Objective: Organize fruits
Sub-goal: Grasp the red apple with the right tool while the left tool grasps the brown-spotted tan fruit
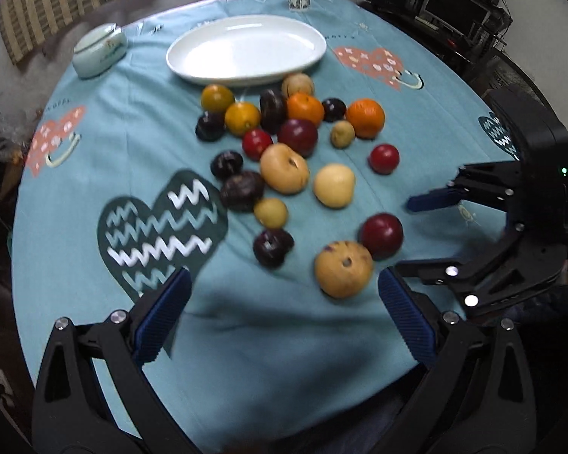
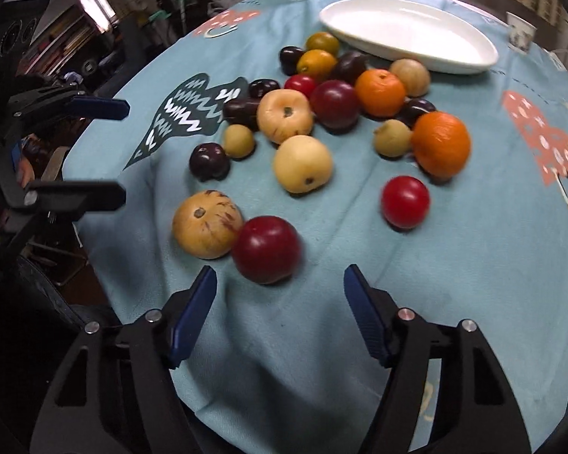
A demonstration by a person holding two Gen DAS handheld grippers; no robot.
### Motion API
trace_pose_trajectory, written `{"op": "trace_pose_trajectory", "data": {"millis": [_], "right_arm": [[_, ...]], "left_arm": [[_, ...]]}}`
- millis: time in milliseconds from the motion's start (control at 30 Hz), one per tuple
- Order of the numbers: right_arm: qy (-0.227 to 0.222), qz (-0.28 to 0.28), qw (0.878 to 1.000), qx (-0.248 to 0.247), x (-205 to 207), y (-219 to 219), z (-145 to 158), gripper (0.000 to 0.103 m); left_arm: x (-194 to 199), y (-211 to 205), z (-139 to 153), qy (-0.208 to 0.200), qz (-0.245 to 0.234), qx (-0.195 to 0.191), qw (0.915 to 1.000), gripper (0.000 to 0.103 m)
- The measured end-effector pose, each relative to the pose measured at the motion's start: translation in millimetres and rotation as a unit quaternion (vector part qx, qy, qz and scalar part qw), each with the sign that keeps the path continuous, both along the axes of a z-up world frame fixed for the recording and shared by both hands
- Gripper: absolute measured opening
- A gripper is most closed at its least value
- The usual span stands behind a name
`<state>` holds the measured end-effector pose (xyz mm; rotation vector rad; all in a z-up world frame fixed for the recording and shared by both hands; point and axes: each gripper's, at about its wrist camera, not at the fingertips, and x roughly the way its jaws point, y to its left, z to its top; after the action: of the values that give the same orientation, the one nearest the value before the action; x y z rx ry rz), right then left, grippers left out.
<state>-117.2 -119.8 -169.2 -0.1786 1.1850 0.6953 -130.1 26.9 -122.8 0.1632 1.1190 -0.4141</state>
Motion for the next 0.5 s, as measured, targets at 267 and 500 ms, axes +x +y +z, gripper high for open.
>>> {"op": "trace_pose_trajectory", "data": {"millis": [267,500], "right_arm": [[-0.009,0.044,0.999,-0.027,10,18,-10,0.058],[0.000,0.066,0.997,-0.026,11,12,-3,0.039]], "left_arm": [[-11,0,-11,0.035,0.043,-0.008,0.9985,0.100],[-7,-16,-18,0.047,0.048,-0.016,0.9976,0.100]]}}
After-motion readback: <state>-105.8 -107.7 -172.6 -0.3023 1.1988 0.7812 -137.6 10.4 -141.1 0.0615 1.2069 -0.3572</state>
